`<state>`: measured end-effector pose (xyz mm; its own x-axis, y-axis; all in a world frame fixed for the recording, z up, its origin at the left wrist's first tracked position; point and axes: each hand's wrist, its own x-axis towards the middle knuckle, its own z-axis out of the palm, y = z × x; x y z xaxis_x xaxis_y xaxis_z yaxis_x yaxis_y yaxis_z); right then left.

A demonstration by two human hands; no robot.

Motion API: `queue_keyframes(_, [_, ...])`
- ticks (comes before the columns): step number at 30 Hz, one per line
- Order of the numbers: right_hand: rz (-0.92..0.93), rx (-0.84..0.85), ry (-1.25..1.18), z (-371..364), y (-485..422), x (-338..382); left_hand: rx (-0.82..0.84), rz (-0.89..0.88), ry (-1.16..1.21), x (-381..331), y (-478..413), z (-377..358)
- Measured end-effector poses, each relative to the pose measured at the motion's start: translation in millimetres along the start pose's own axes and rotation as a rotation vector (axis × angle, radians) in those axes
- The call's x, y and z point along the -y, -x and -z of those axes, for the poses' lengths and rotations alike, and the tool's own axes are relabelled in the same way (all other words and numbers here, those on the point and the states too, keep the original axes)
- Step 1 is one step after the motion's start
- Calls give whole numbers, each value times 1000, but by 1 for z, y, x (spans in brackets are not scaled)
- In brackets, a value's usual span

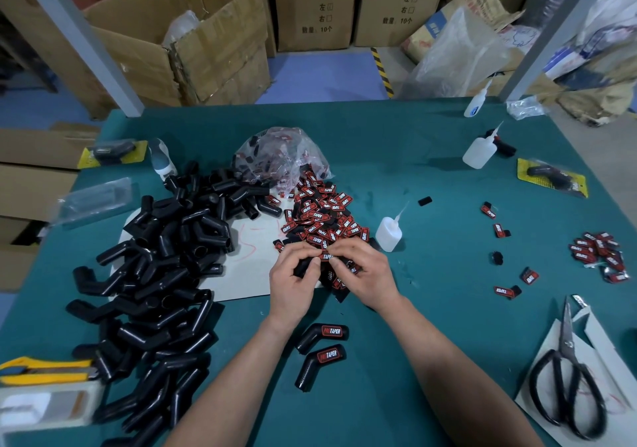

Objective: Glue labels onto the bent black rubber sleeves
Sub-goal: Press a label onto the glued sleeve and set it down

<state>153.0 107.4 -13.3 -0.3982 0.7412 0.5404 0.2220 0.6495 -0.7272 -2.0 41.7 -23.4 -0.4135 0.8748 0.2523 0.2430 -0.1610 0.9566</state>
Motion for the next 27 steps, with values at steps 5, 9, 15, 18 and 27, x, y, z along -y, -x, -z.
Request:
queue_keyframes(5, [6, 7, 9, 0, -1, 2, 0, -9, -27, 4, 0, 0])
queue_keyframes(9, [3, 7, 8, 0, -1, 3, -8, -1, -17, 5, 0, 0])
queue_keyframes(15, [-1, 32, 2, 1, -2, 2, -9, -24, -27, 5, 1, -1])
queue_keyframes(18, [-20, 74, -5, 3, -4, 7, -14, -25, -32, 6, 2, -2])
queue_keyframes(27, [-221, 569, -8, 24, -18, 30, -27, 150, 327, 1, 5, 8])
